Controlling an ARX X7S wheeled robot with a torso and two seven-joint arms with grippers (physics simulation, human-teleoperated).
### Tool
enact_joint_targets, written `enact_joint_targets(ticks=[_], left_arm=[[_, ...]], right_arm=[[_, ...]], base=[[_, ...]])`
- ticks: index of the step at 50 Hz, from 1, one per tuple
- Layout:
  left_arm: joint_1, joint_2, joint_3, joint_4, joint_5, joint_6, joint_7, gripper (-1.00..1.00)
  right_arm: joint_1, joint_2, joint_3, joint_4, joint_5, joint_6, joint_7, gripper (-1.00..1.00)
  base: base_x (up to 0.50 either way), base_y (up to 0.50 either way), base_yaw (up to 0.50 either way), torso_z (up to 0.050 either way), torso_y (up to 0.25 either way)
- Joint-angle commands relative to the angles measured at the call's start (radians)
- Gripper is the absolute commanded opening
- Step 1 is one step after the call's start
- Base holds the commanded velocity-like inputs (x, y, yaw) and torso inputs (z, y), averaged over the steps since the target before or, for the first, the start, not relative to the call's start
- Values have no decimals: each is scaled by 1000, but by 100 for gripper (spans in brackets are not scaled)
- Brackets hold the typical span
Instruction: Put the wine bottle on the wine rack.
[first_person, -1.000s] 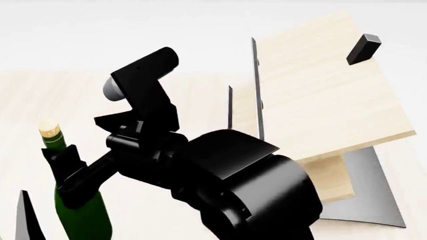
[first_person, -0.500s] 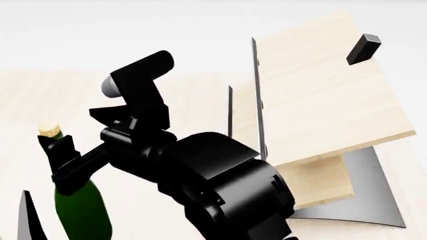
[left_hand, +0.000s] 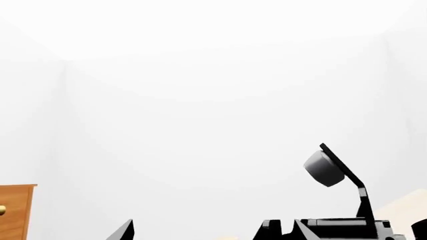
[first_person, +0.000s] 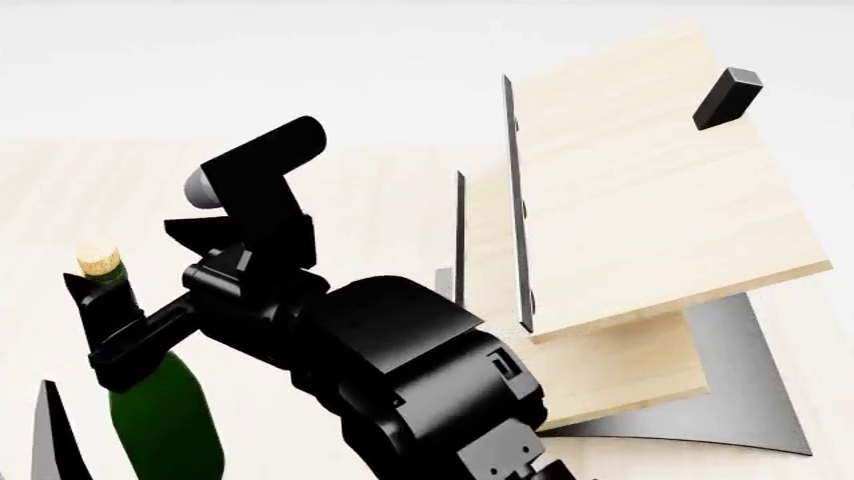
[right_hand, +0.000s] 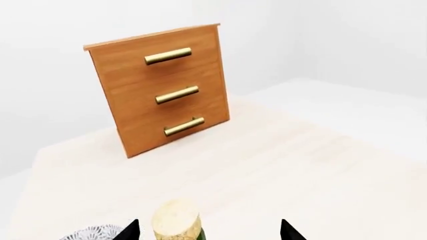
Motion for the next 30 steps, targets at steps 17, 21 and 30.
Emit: enact_joint_targets(ticks=[17,21,30], left_arm=[[-1,-7,0,2,-4,0,-10,100],[-1,-8,2,4,-4,0,-10,100],[0,-11,4,5,-4,2,-12,100]], right_arm=[[19,4,-191,53,120,-140,19,100],[19,3,-207,55,129,-150,25,100],[31,0,-254,75,154,-188,37,100]], base=[[0,0,0,0,0],[0,0,0,0,0],[0,0,0,0,0]])
